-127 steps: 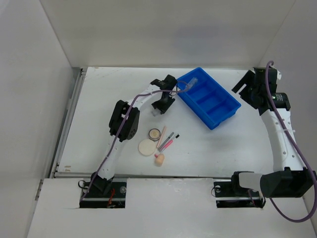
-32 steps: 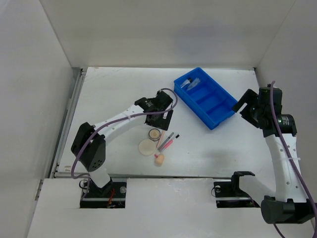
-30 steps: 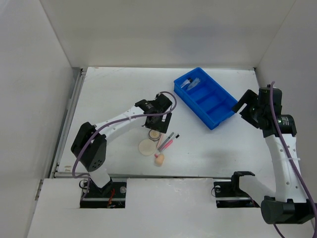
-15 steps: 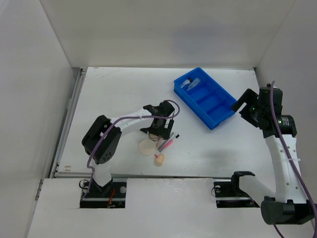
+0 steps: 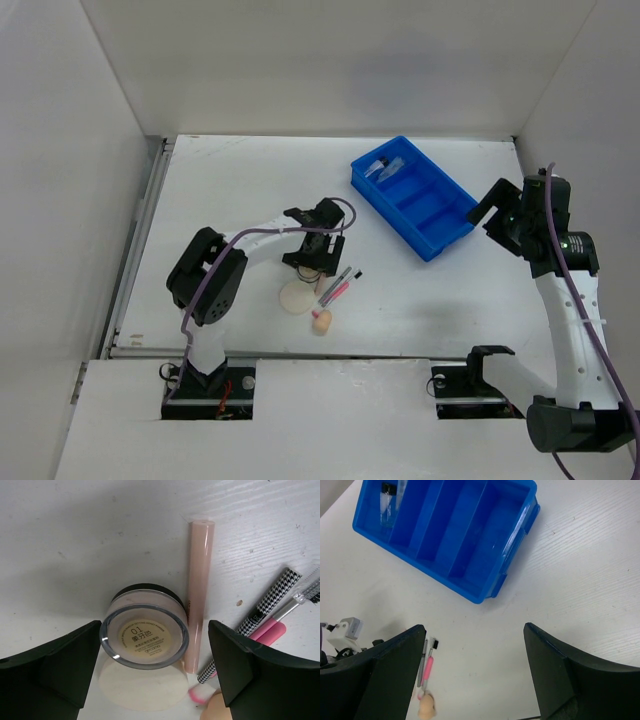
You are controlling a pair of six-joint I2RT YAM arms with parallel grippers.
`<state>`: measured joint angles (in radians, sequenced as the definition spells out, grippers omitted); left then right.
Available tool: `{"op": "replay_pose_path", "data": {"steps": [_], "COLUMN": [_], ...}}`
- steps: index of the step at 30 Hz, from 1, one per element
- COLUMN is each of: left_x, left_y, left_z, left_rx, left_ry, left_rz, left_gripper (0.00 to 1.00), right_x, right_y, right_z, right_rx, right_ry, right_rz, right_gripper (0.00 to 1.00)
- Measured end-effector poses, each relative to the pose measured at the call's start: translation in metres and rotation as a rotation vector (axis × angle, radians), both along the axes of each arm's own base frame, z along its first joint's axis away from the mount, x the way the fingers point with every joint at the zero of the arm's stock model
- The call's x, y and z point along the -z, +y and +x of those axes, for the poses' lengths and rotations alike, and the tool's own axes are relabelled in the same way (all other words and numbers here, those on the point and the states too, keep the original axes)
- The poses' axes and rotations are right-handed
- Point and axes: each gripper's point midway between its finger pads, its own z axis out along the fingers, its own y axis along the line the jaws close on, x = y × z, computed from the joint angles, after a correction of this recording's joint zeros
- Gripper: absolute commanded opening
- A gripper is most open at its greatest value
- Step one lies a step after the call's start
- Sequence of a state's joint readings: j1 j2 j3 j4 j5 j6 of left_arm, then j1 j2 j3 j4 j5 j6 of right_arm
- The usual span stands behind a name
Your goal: Organize the makeup
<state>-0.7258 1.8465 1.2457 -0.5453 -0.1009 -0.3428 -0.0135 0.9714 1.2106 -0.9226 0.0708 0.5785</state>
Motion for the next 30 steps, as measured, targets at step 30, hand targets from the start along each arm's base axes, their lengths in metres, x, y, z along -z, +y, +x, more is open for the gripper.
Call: {"op": "replay_pose_path", "data": {"steps": [30], "left_x": [-0.009], "left_y": [0.011], "left_z": [0.000], "left_rx": [-0.051], "left_ry": [0.020], "left_rz": [-0.107], "left_gripper": [0.87], "right_x": [0.000], "right_y": [0.000], "right_z": [0.002], "right_rx": [-0.001], "right_ry": [-0.008], "right_rz": [0.000], "right_gripper": [0.85]}}
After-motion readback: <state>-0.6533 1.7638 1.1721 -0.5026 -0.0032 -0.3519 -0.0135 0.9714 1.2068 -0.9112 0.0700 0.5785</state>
